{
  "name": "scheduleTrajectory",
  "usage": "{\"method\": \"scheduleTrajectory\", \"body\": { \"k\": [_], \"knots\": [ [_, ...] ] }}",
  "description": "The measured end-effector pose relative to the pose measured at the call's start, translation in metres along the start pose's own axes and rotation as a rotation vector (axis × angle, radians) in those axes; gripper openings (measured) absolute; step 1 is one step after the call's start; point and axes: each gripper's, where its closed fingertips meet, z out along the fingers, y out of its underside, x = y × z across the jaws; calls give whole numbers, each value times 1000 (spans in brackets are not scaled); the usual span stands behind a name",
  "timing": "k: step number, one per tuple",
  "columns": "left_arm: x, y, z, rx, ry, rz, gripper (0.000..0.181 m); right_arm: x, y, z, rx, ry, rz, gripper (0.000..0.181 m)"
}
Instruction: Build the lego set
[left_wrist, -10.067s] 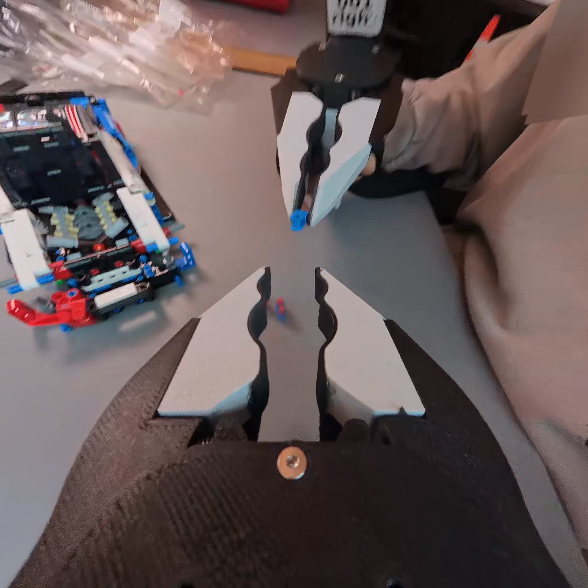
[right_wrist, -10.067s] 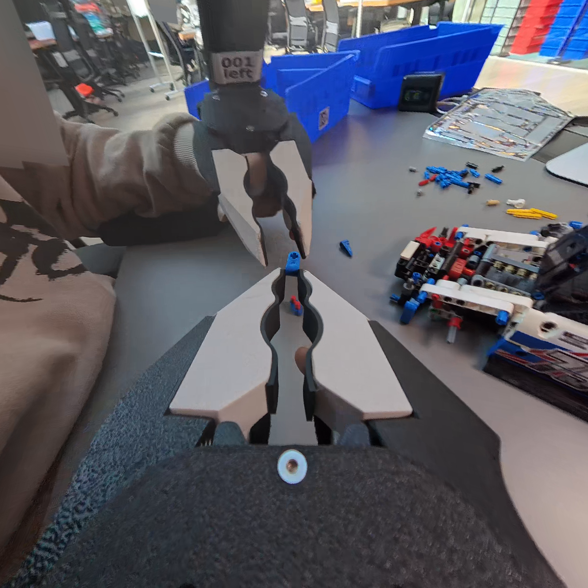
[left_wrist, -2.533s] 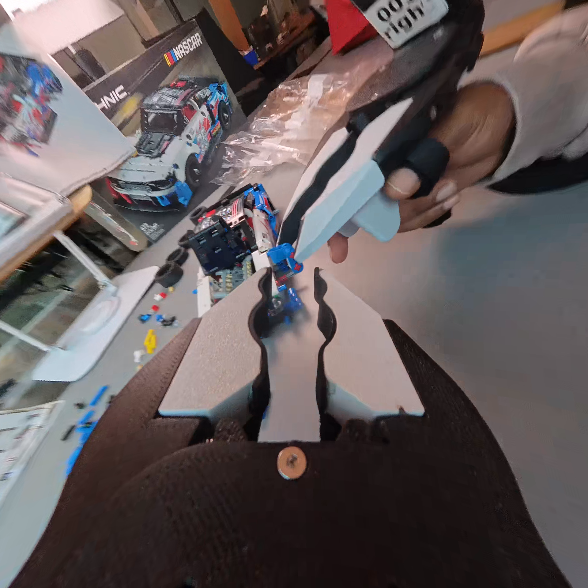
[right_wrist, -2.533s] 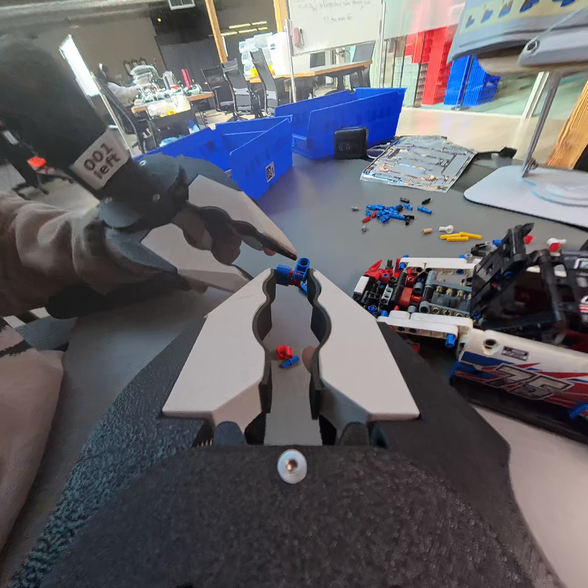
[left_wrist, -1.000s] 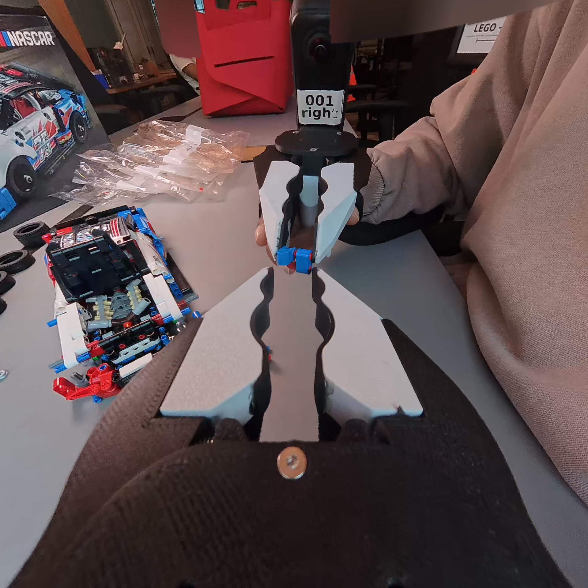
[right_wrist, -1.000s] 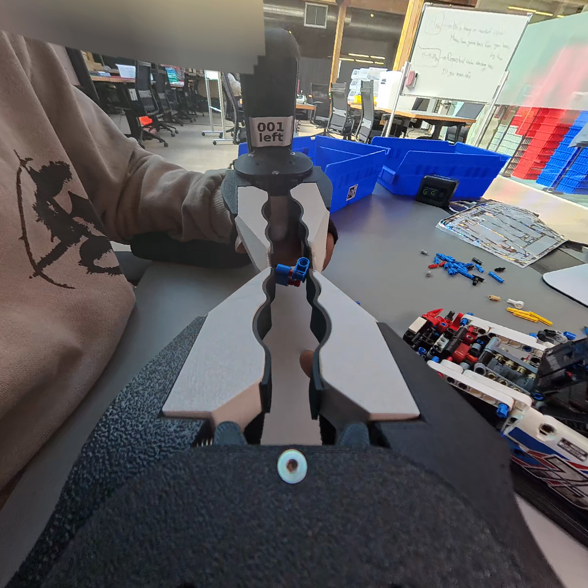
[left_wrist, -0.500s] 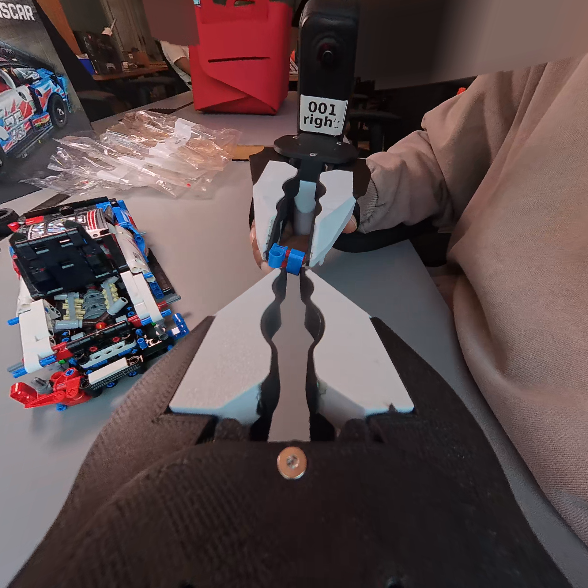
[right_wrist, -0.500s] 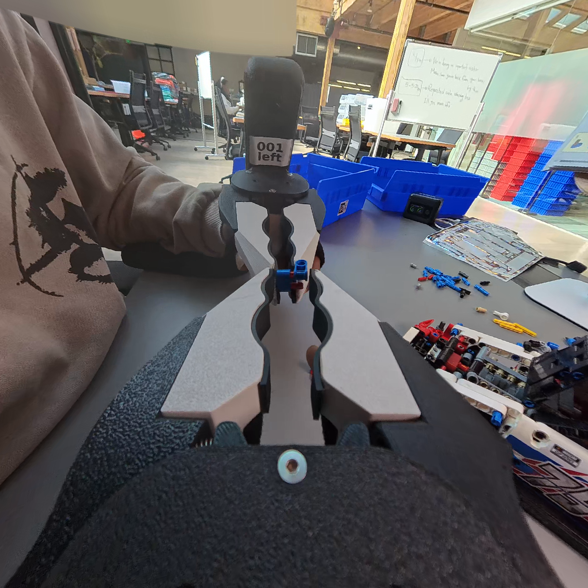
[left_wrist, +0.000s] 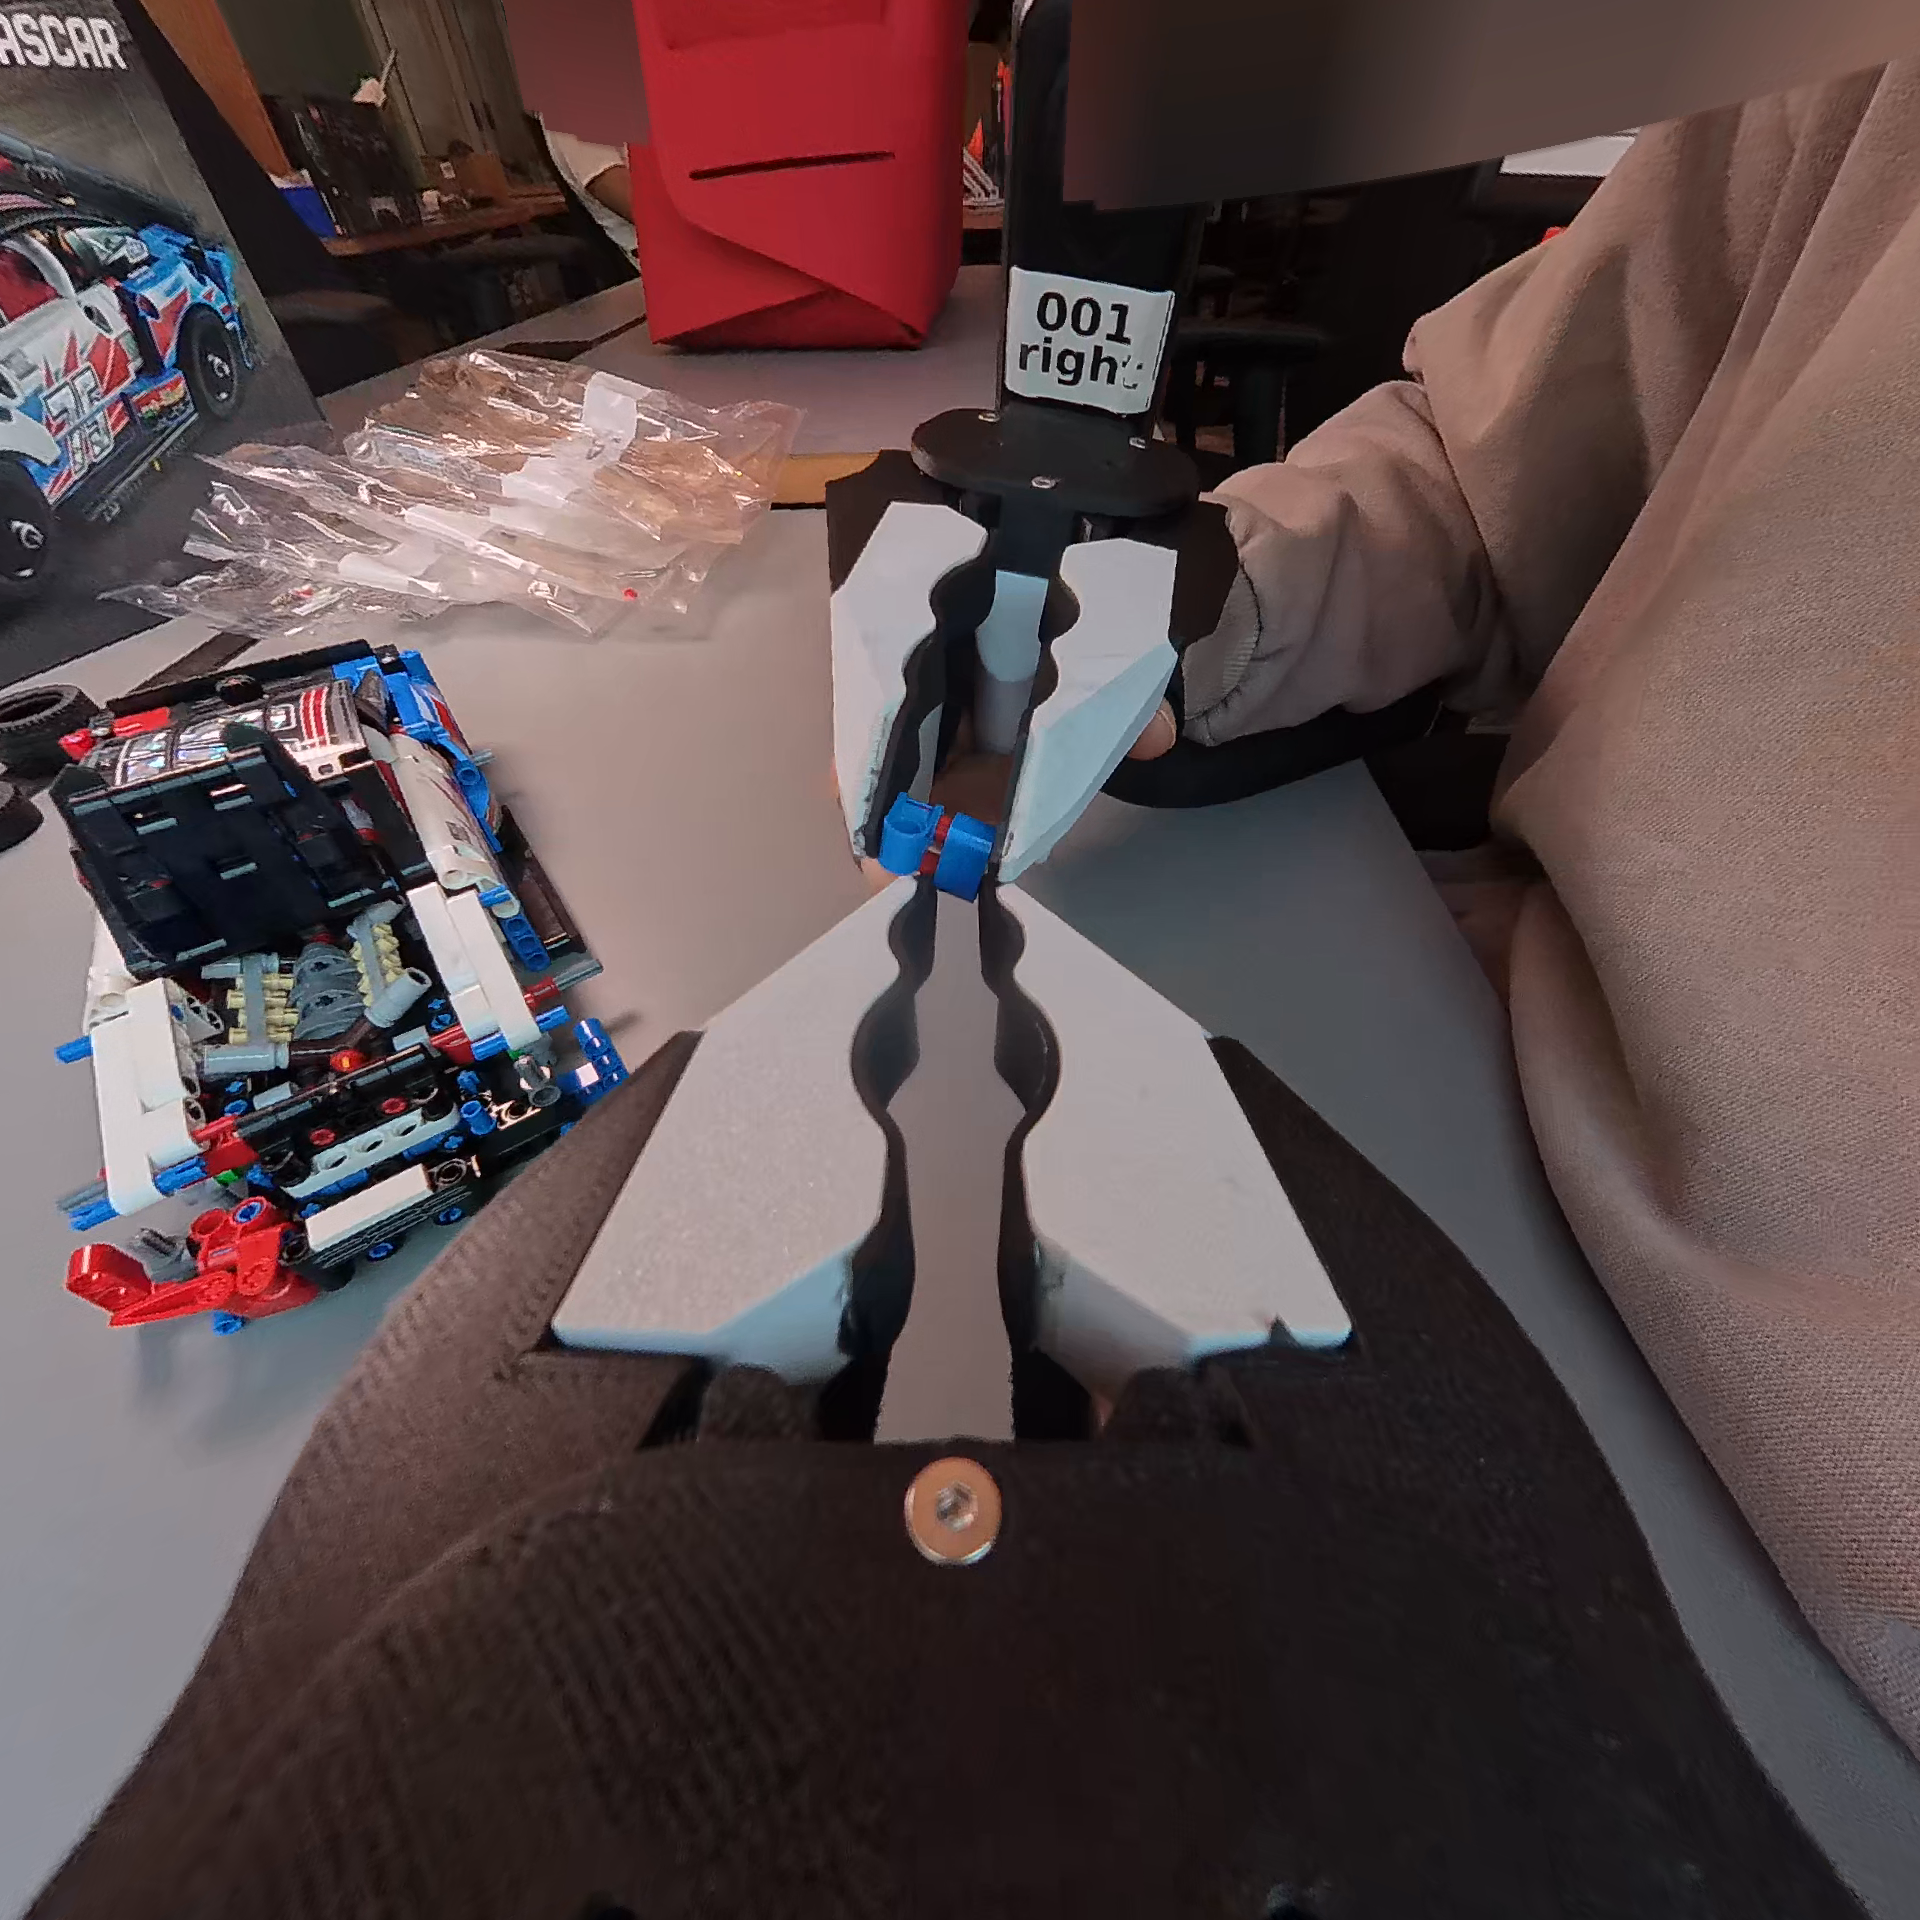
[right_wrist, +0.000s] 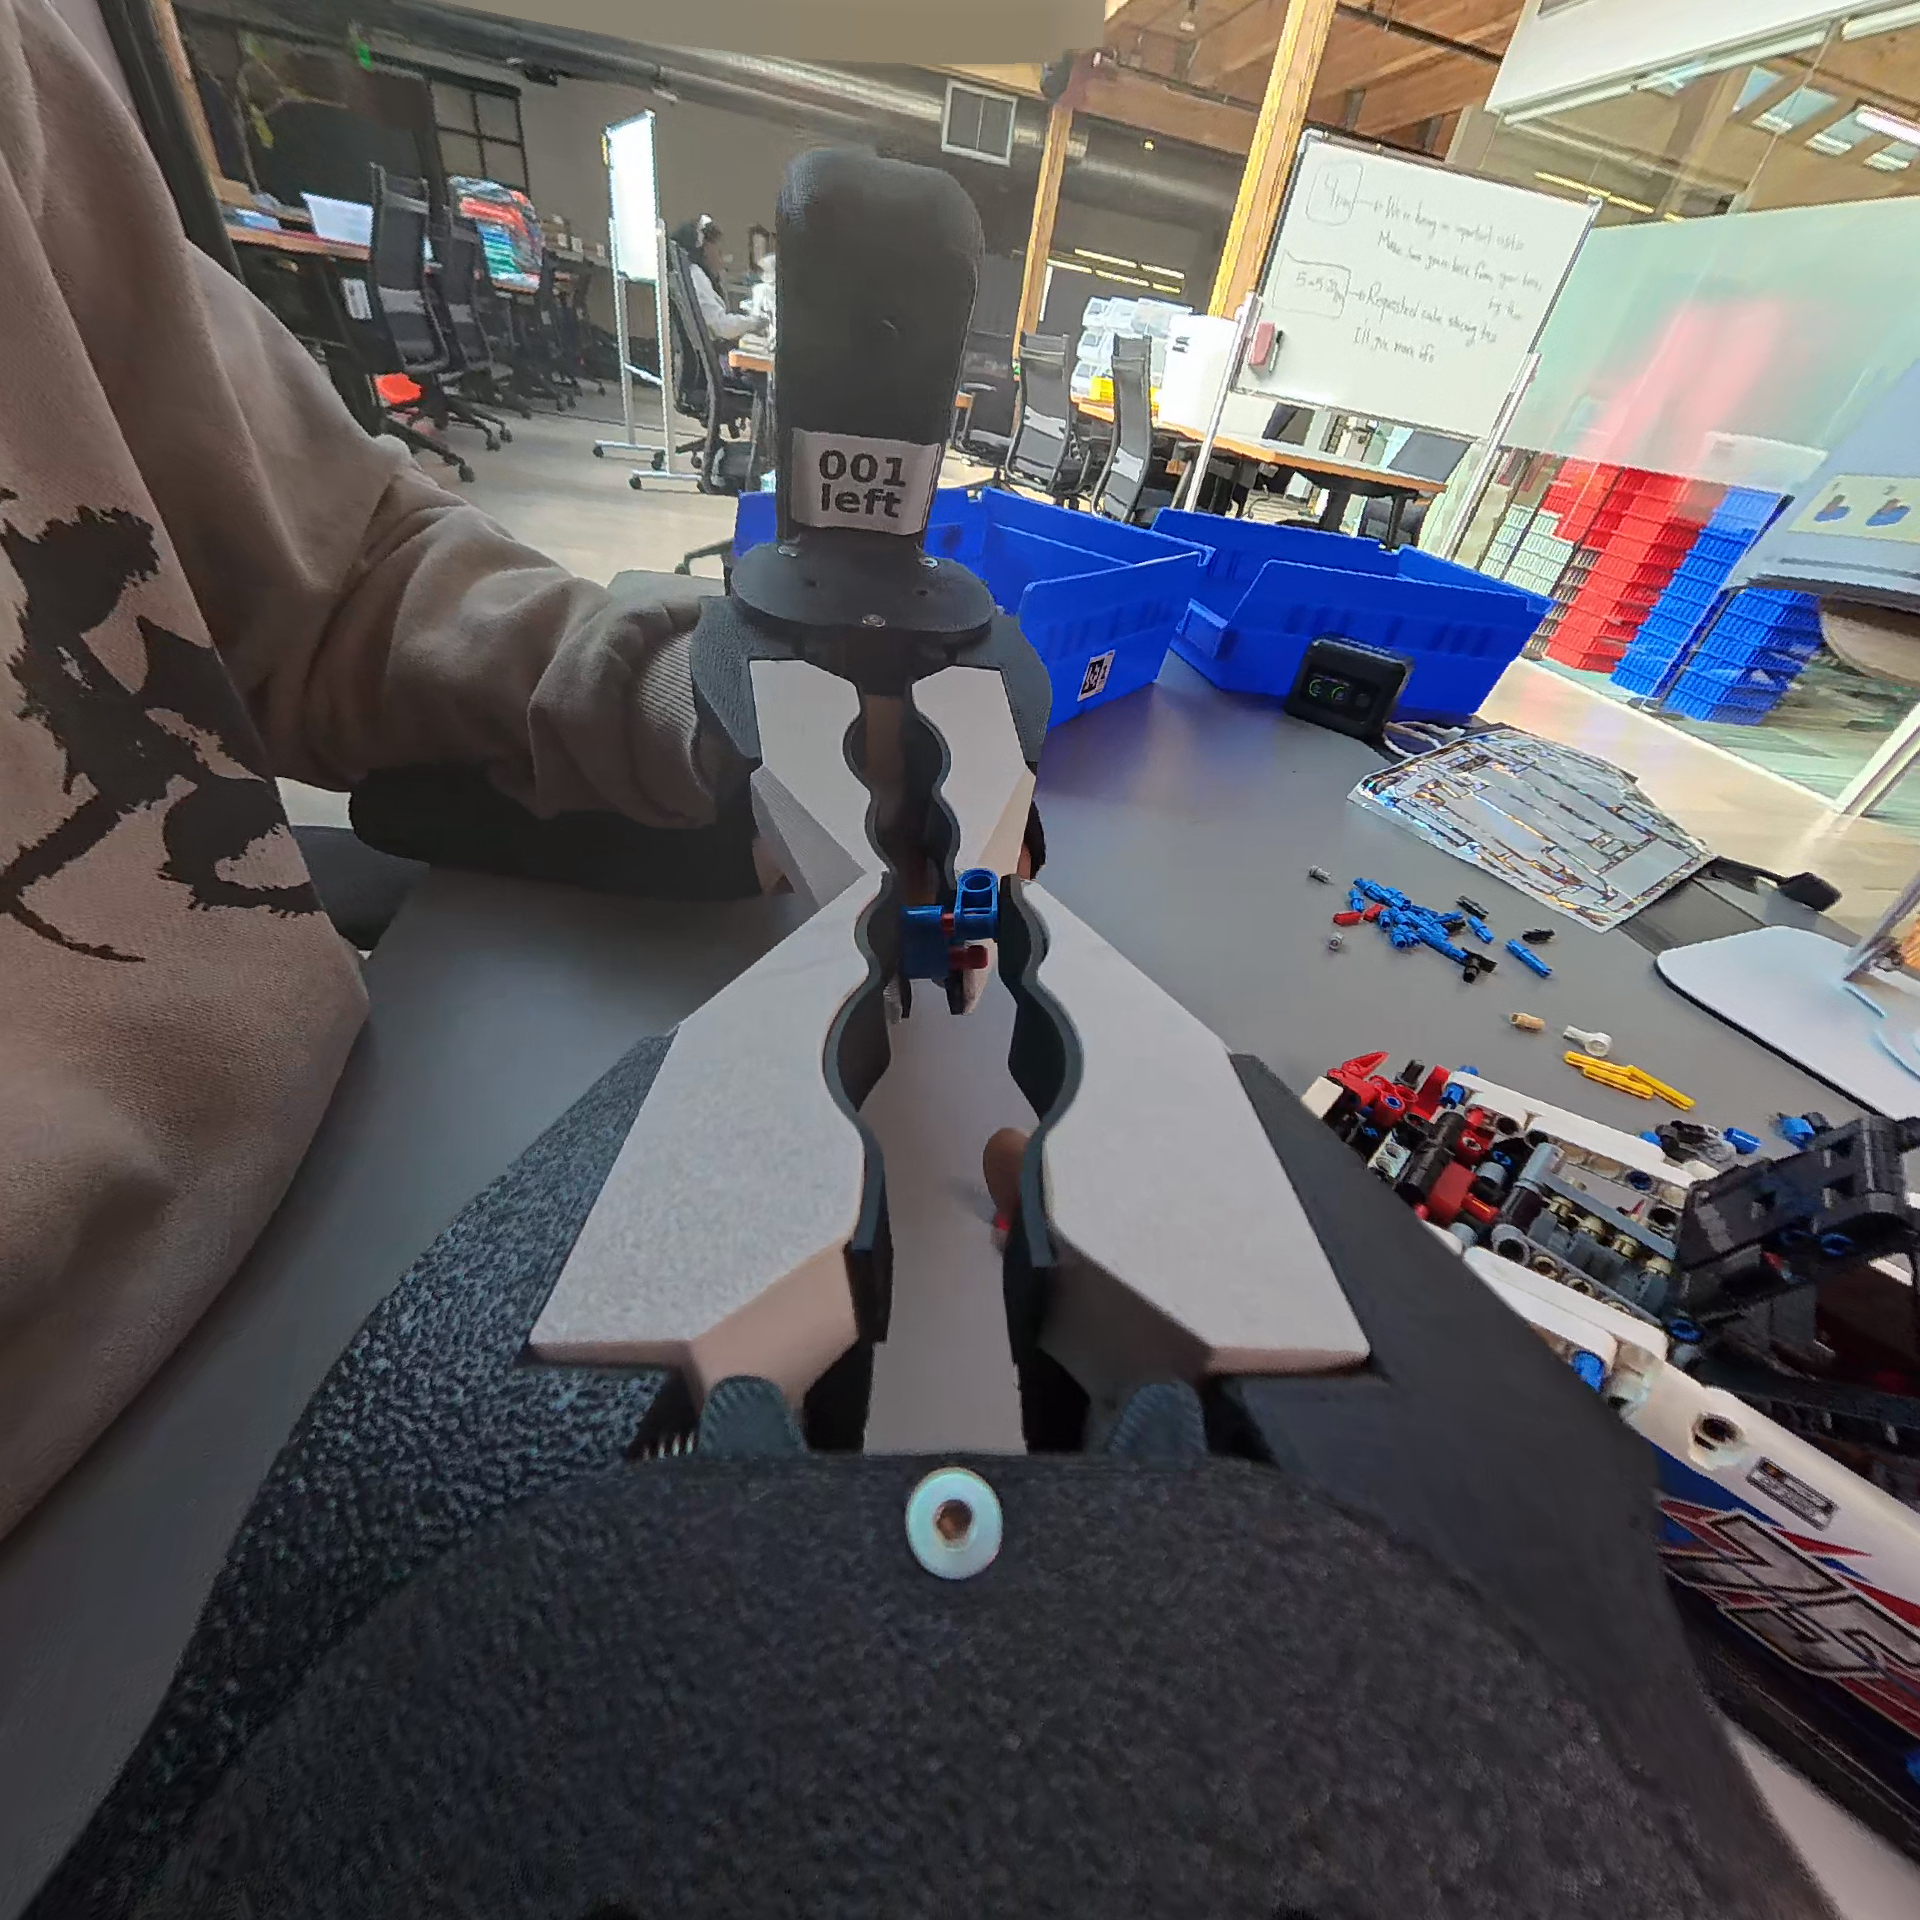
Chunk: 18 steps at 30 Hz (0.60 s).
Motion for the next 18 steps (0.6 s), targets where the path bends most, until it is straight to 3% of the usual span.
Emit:
{"method": "scheduleTrajectory", "body": {
  "k": [18],
  "knots": [
    [4, -16, -1, 115, 94, -210, 5, 0, -13, -3, 18, 52, -24, 13]
  ]
}}
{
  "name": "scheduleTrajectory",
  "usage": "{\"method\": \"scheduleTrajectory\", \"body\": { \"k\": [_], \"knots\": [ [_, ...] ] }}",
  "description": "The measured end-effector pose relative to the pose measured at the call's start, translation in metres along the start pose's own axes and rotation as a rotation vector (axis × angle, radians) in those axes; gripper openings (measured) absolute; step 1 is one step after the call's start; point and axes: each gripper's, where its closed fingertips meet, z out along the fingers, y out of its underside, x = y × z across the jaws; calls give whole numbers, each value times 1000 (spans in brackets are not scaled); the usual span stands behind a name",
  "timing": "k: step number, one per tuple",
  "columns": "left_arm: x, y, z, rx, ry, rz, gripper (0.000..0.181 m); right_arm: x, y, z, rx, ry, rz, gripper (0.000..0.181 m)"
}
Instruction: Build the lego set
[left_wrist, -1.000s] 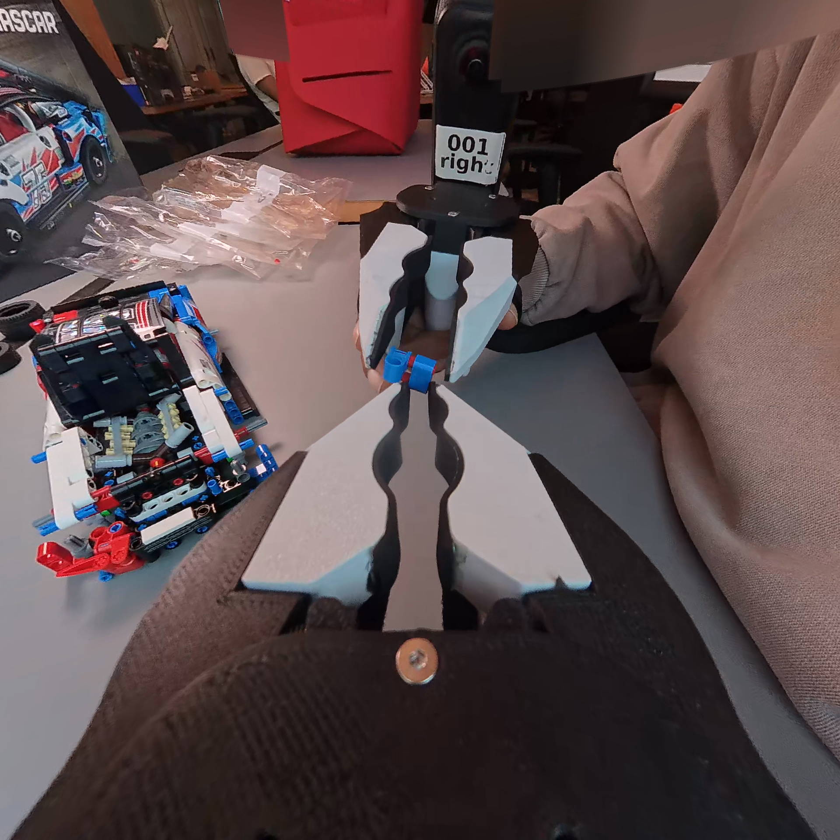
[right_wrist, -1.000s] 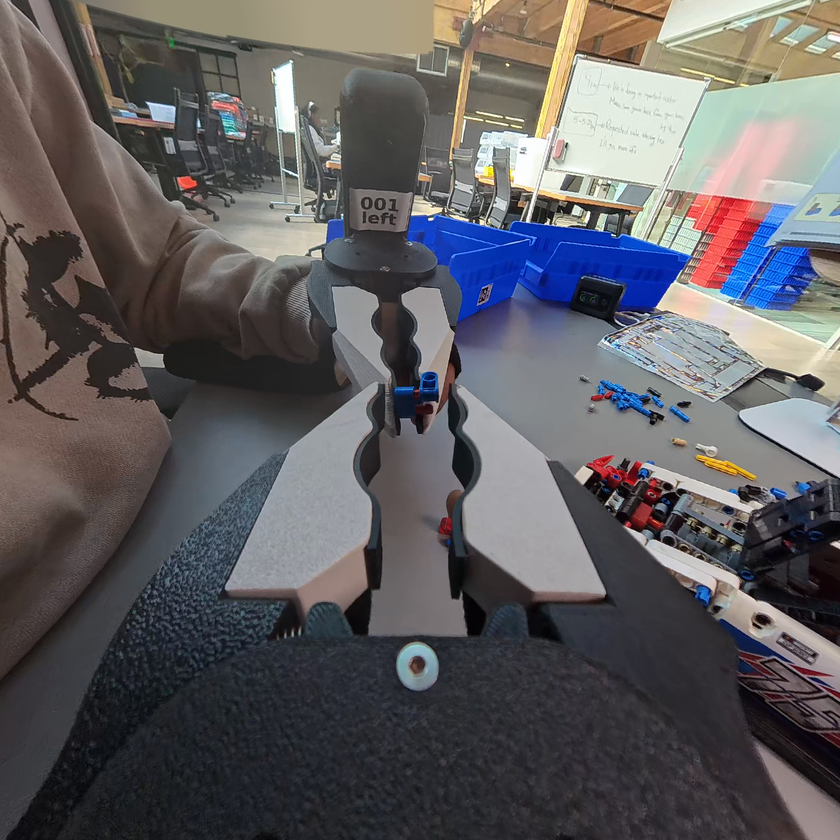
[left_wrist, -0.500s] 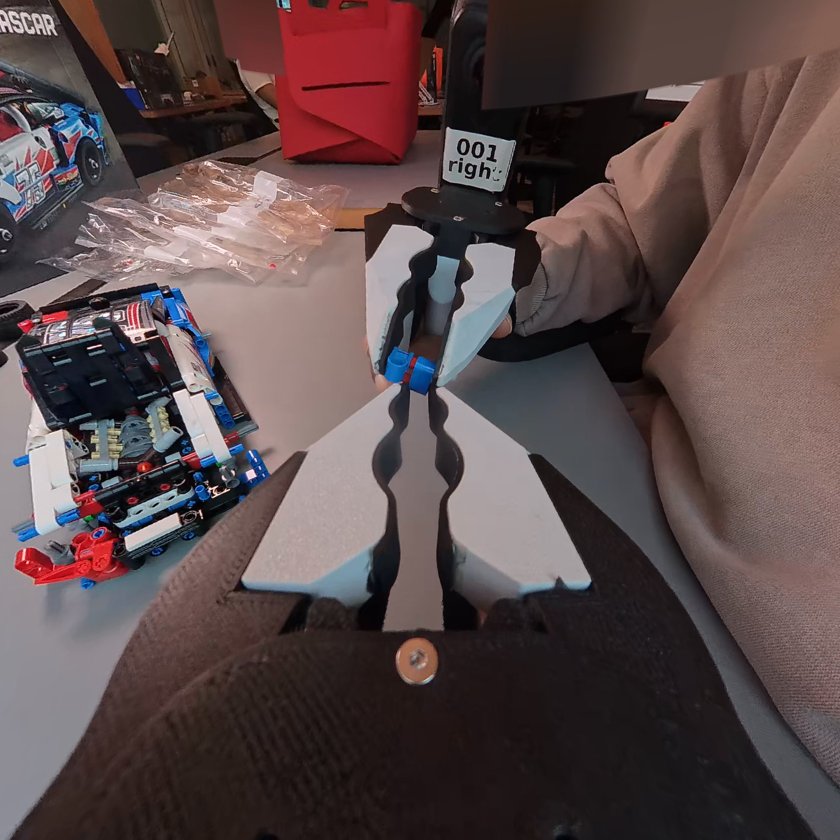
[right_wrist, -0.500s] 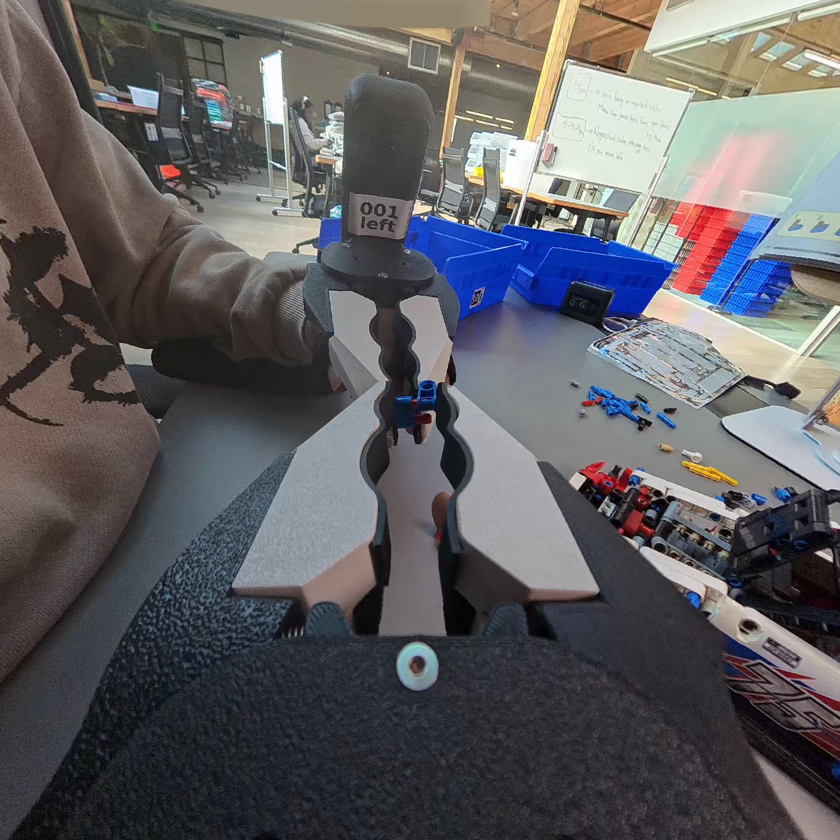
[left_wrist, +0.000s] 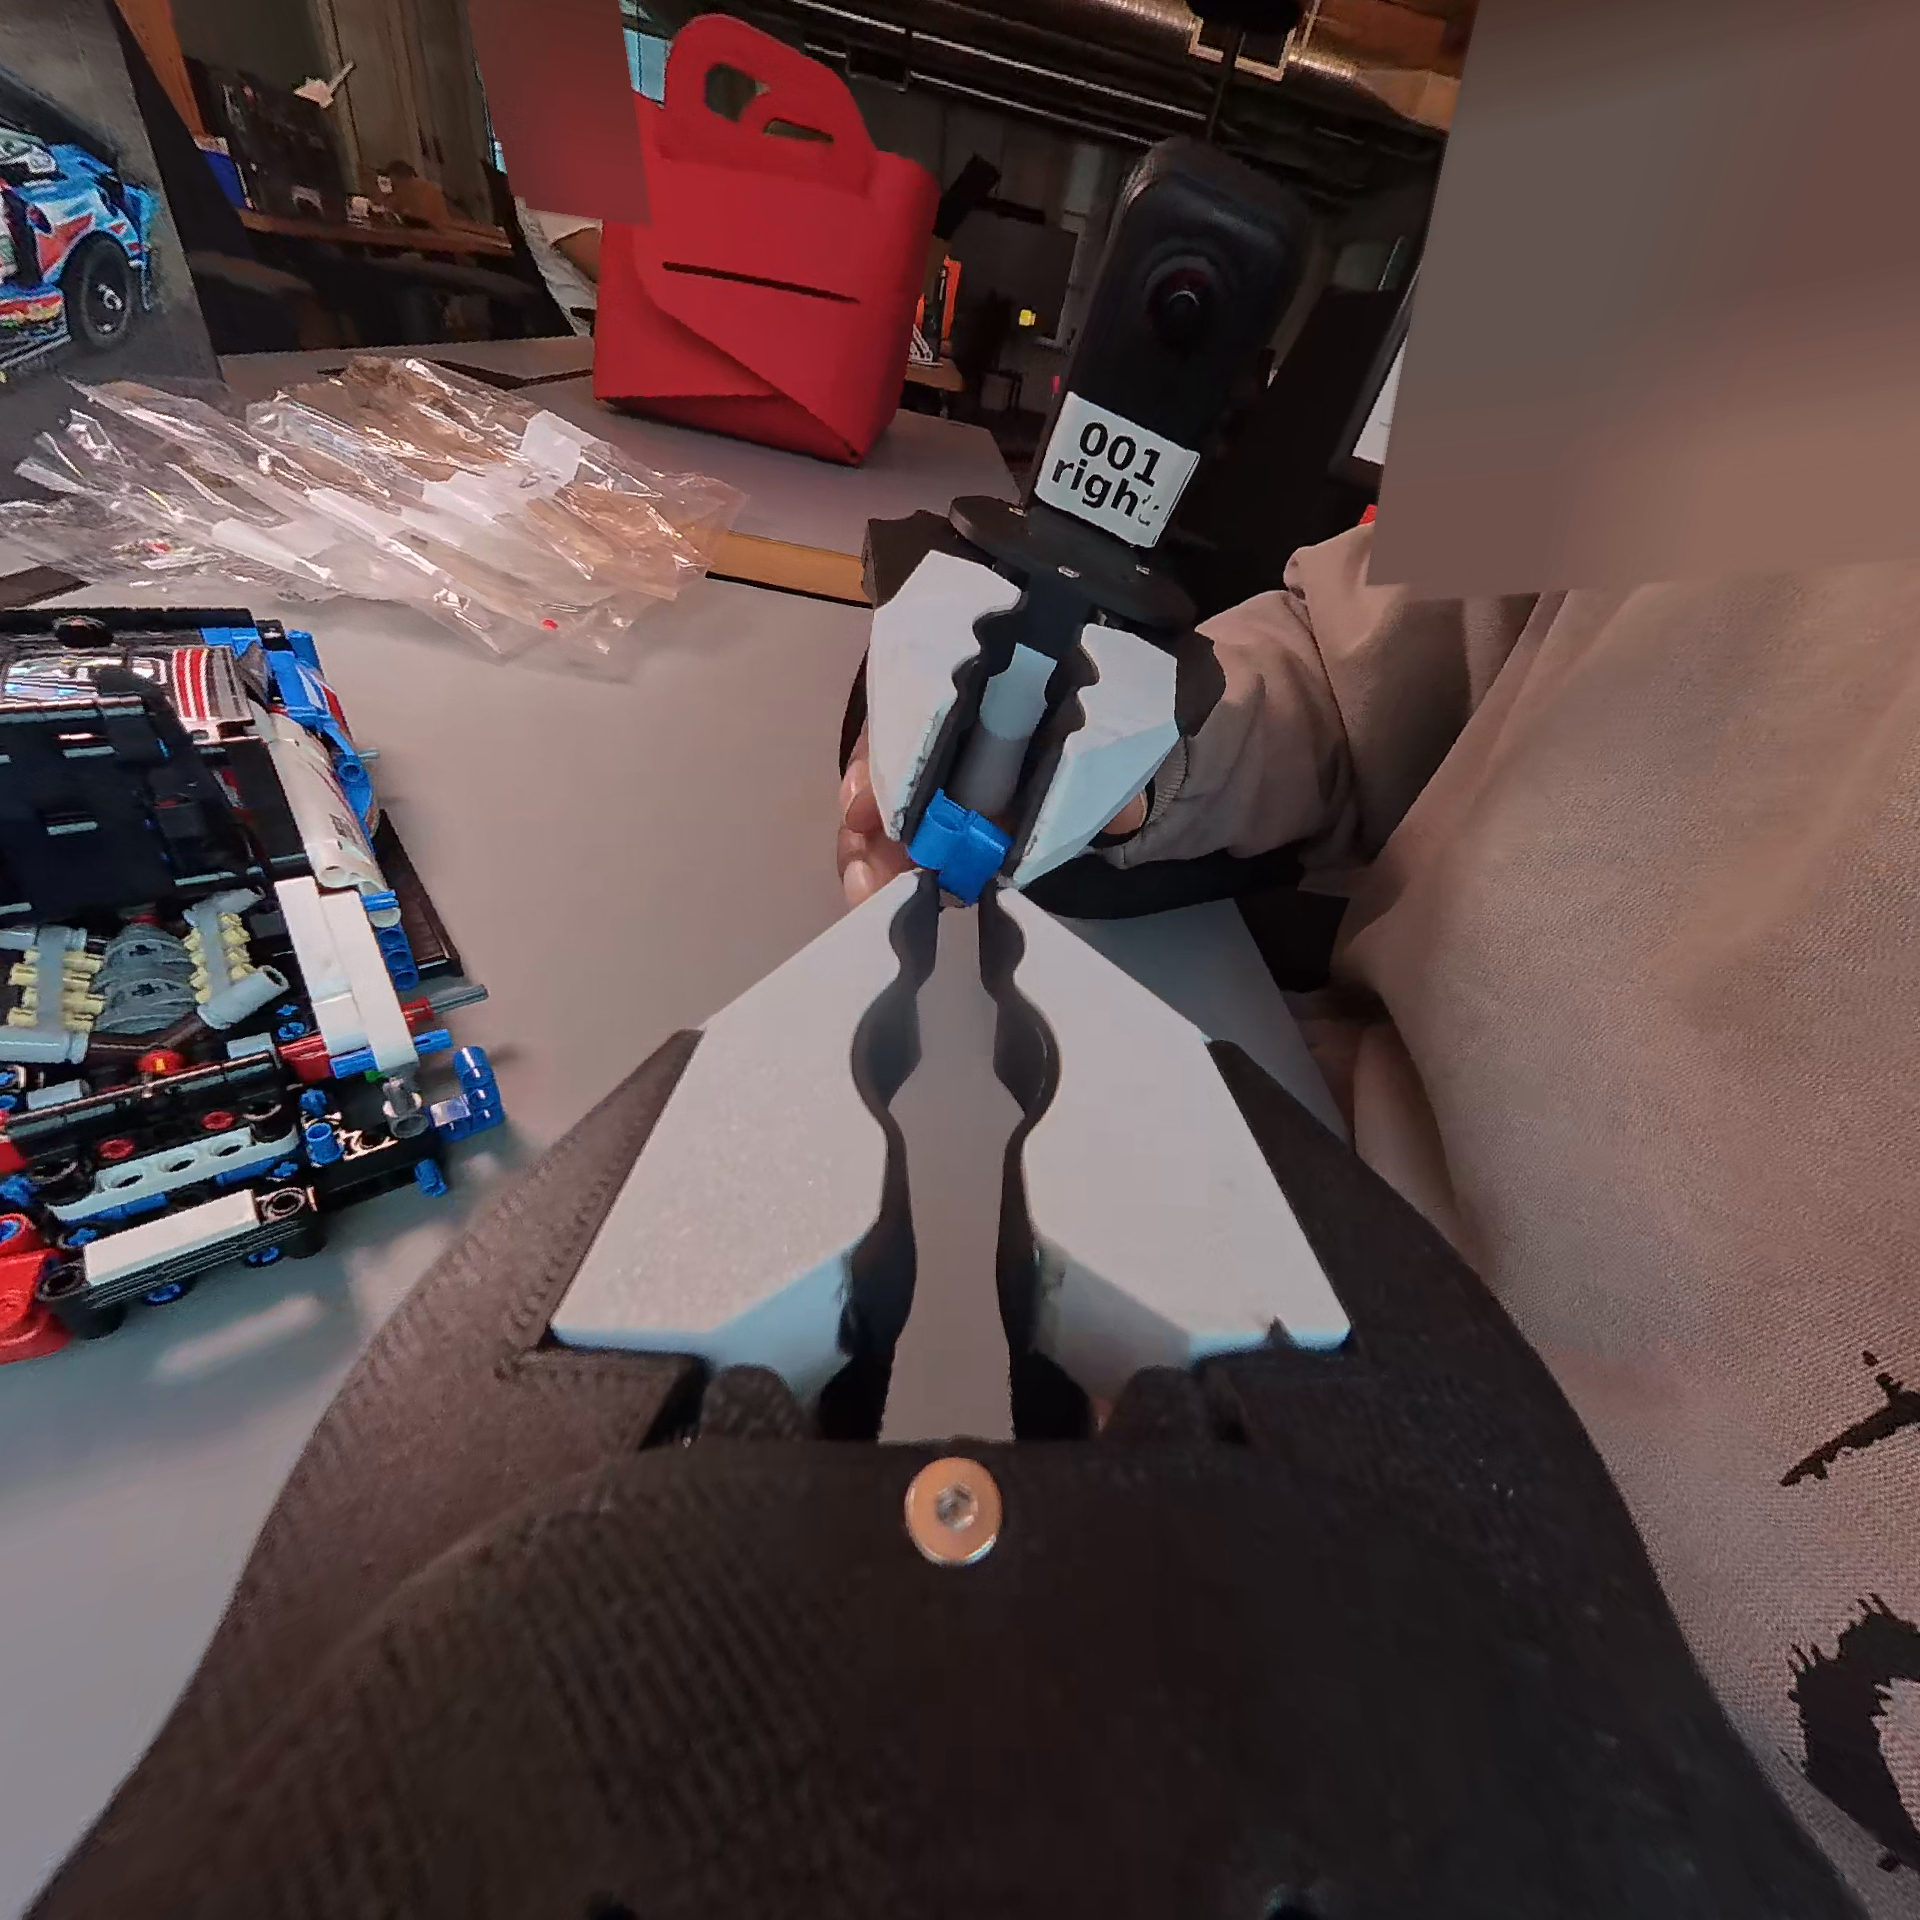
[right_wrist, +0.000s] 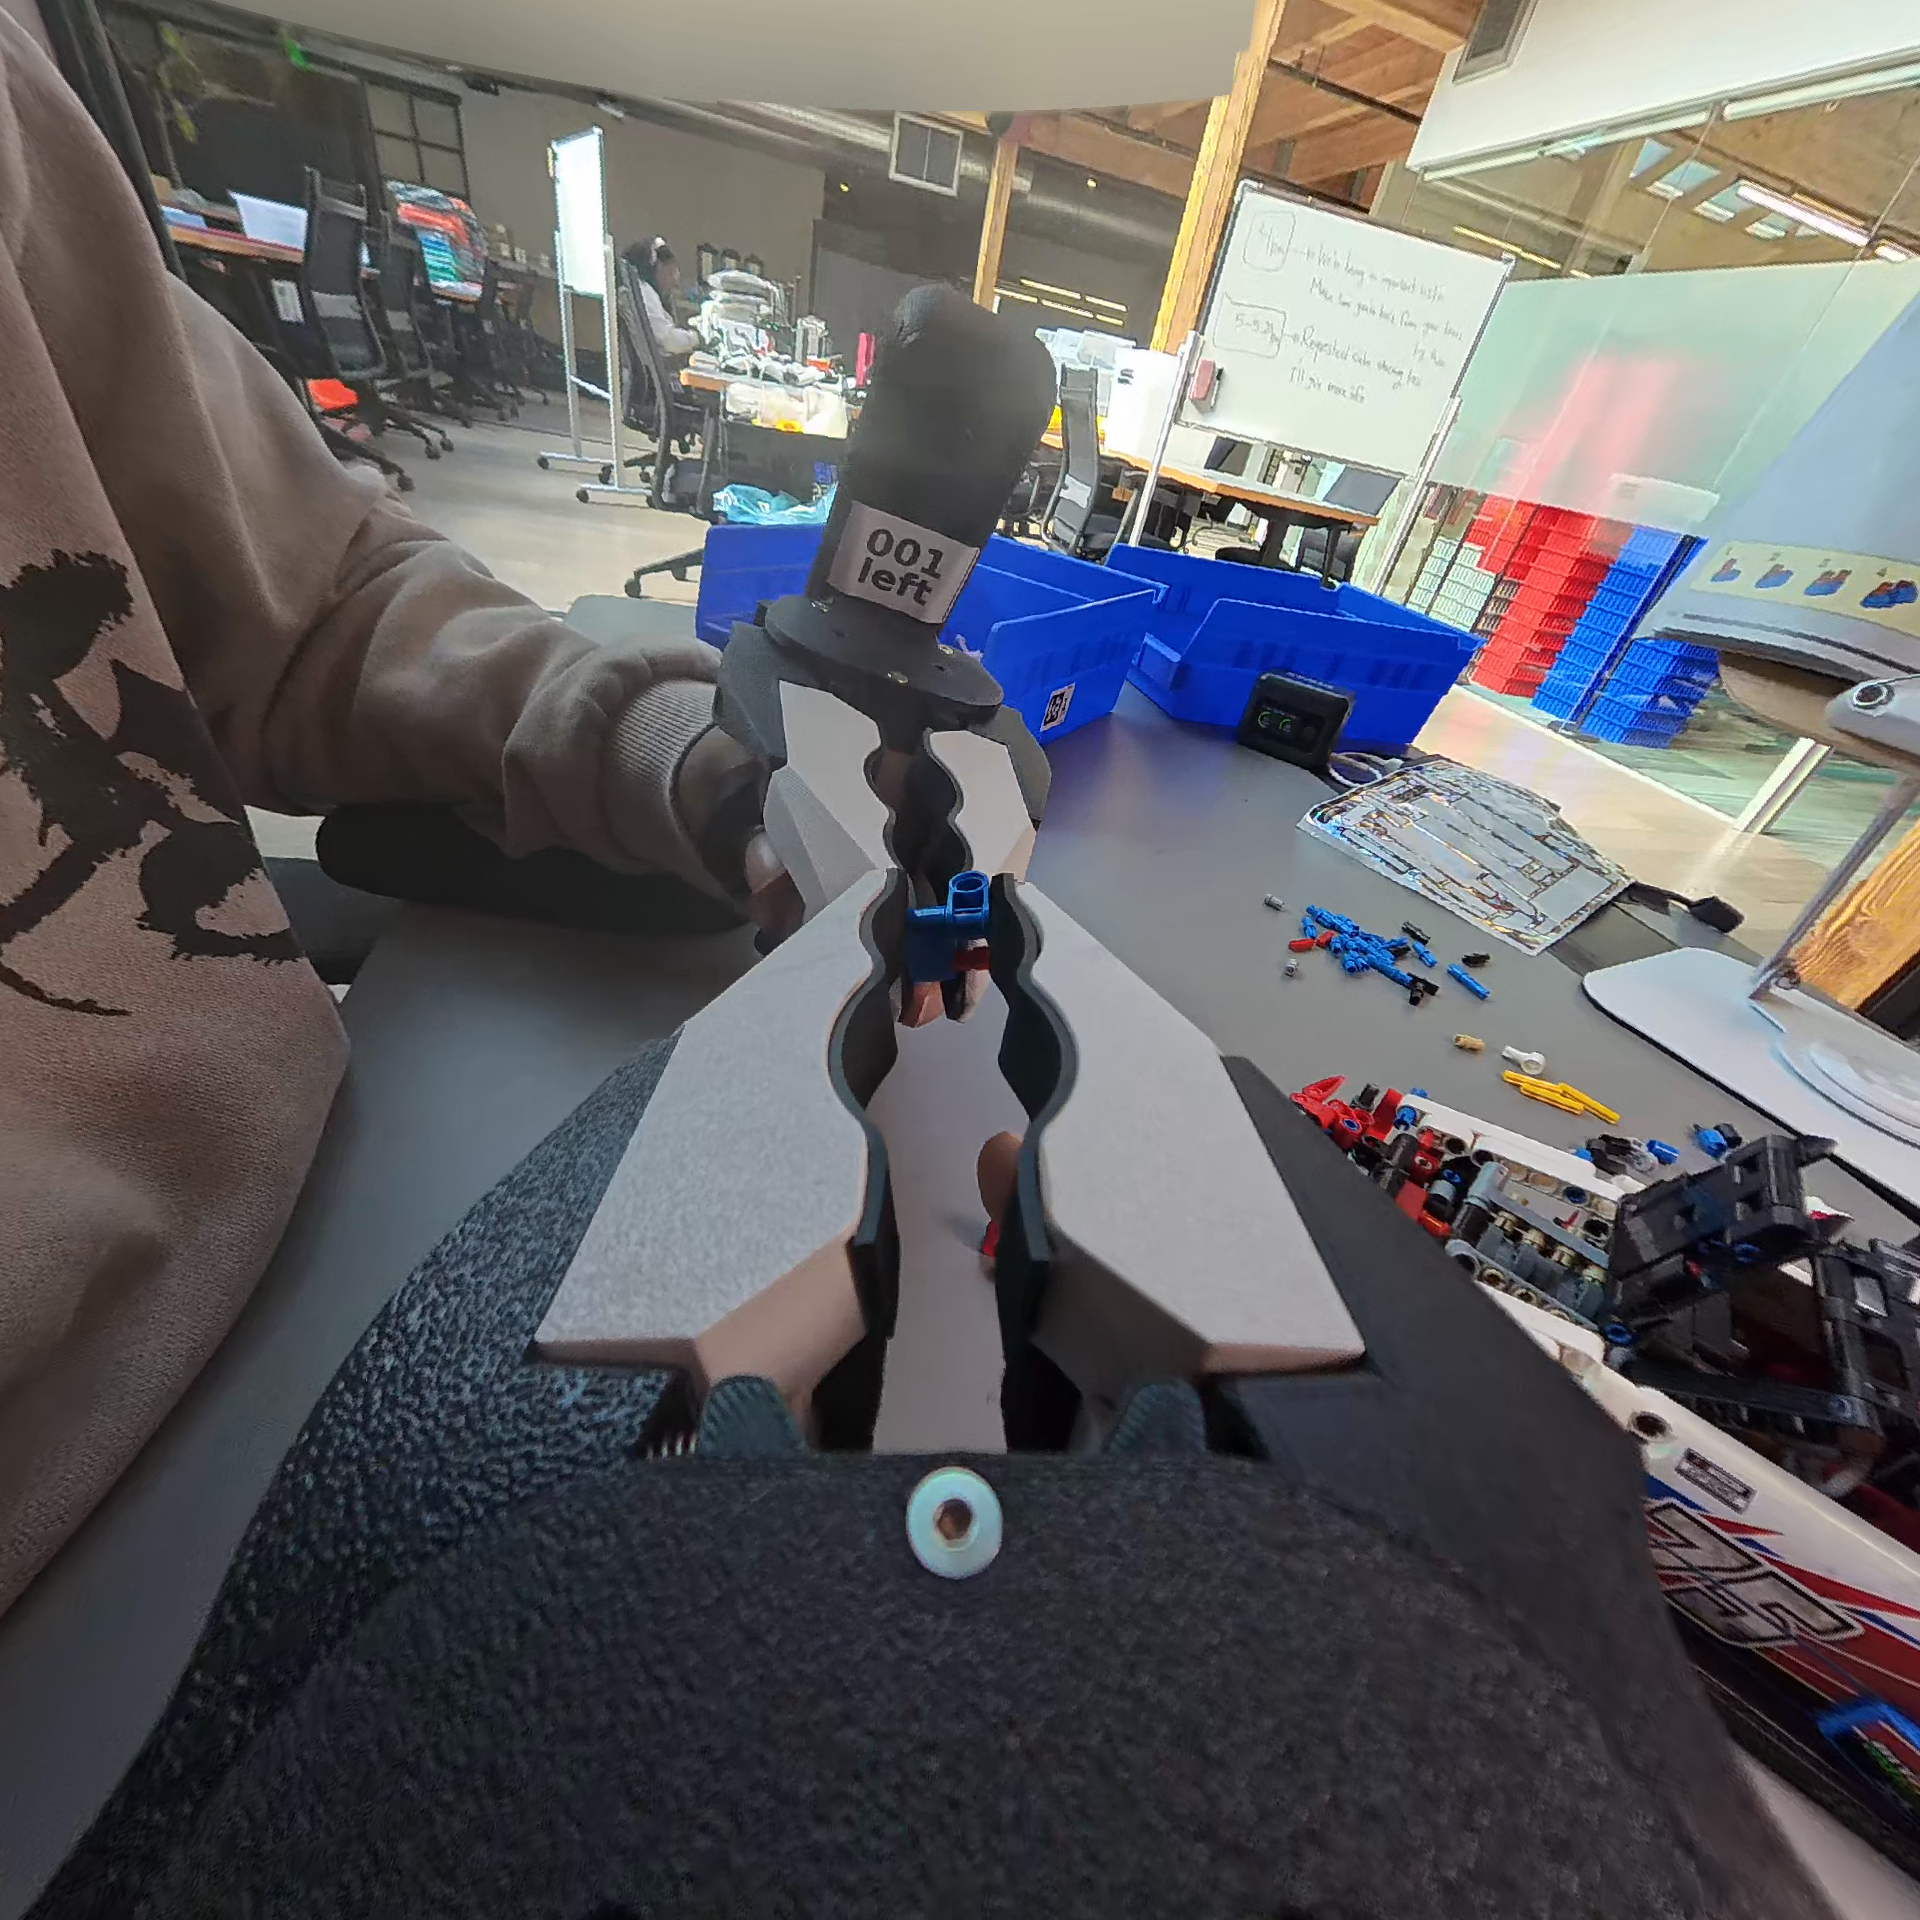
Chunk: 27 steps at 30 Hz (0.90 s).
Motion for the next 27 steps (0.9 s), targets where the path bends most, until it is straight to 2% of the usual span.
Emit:
{"method": "scheduleTrajectory", "body": {
  "k": [6, 12, 16, 18, 23, 25, 27],
  "knots": [
    [-2, -1, -1, 2, -17, 26, 5, 2, -1, 1, 15, -8, 44, 13],
    [4, -10, -7, 64, 24, 54, 5, 4, -14, -7, 127, -93, 168, 21],
    [5, -9, -8, 64, 35, 71, 6, -3, -8, -5, 95, -153, 202, 28],
    [7, -6, -5, 52, 43, 83, 6, -9, -4, -2, 73, -166, 198, 20],
    [-4, -2, -5, 29, -14, 59, 6, 3, 2, -1, 29, -80, 156, 16],
    [-14, -2, -9, 22, -51, 28, 12, 14, 4, -3, 3, 2, 81, 16],
    [-23, -8, -16, 59, -76, -30, 15, 29, 15, -4, -86, 121, -61, 16]
  ]
}}
